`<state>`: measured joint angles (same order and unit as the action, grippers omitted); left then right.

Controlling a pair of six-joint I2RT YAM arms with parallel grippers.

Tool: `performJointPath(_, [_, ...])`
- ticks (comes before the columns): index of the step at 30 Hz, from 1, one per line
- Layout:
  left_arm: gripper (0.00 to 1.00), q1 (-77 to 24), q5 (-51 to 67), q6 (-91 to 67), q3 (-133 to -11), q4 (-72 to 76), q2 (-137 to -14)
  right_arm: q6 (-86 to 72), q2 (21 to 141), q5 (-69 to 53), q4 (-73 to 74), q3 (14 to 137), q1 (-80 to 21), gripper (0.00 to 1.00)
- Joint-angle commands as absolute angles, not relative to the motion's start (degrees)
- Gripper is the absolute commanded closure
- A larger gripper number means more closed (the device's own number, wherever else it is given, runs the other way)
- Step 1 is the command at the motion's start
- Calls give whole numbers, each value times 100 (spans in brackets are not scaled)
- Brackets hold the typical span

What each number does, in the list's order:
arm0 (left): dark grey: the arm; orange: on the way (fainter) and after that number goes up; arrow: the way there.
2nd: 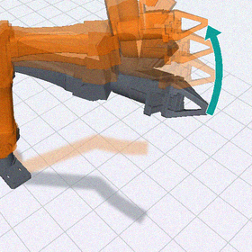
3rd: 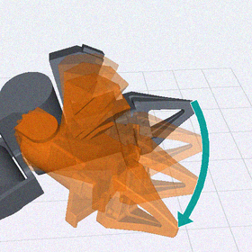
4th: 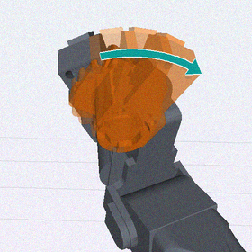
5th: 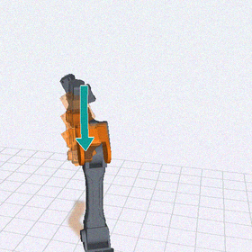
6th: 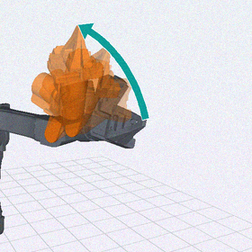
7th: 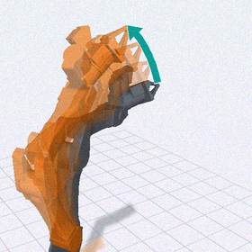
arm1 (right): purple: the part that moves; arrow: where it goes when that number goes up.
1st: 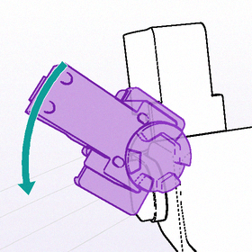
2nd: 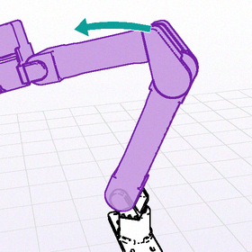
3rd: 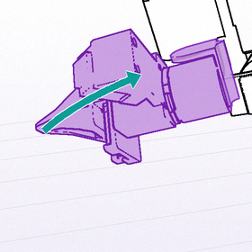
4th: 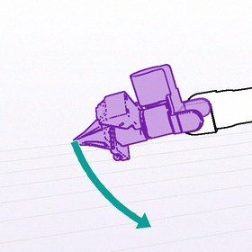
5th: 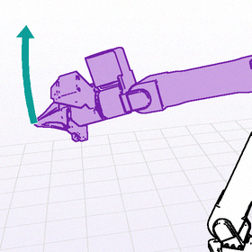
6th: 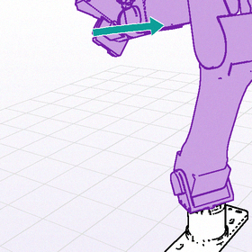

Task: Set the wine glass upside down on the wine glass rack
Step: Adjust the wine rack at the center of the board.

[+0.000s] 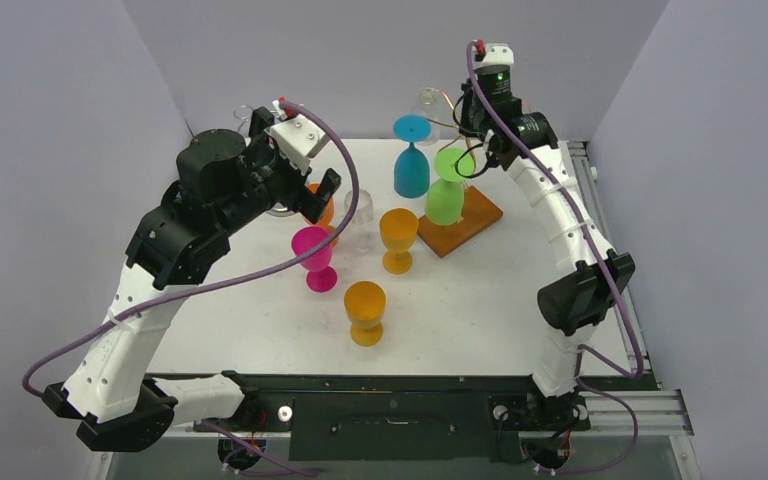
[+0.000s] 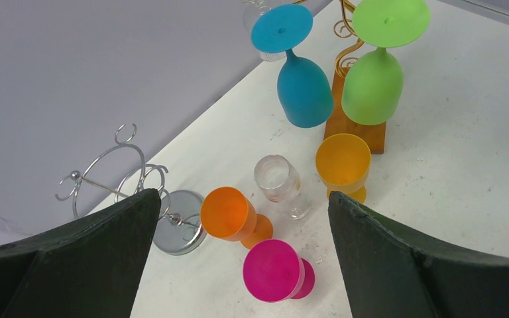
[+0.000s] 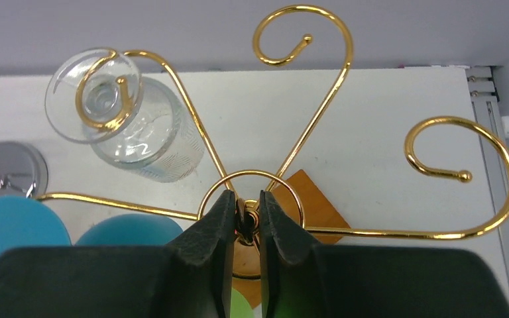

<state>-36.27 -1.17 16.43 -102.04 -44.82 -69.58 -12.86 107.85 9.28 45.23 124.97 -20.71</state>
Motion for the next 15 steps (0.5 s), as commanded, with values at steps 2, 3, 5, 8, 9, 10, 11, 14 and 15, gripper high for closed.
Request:
performJointPath(2, [4,-3612,-69,1542,-10369,-4275,-6853,-2527,10083,2736,3491,11696,-2242,100])
performJointPath(3, [4,-3612,-66,1546,-10344,-4276,-6842,-2603,9995,2996,3385,11576,-2297,100])
performJointPath(5, [4,-3610,-61,1547,-10292,-4259,-6795,-2755,9830,3444,3191,11379,-2407,100])
performJointPath(8, [4,-3612,-46,1538,-10213,-4225,-6728,-3097,9592,3957,2870,10965,-2534,100])
performJointPath(9, [4,-3612,-44,1536,-10187,-4213,-6714,-3224,9499,4081,2738,10821,-2579,100])
performJointPath(10, [4,-3612,-36,1530,-10165,-4204,-6694,-3331,9433,4230,2629,10706,-2622,100])
performJointPath(11, [4,-3611,-35,1529,-10142,-4198,-6675,-3419,9386,4381,2528,10620,-2679,100])
performJointPath(14, [4,-3612,-26,1529,-10108,-4204,-6638,-3529,9447,4907,2479,10728,-2824,100])
performJointPath(15, [4,-3612,-19,1529,-10099,-4200,-6634,-3568,9502,5087,2505,10810,-2856,100])
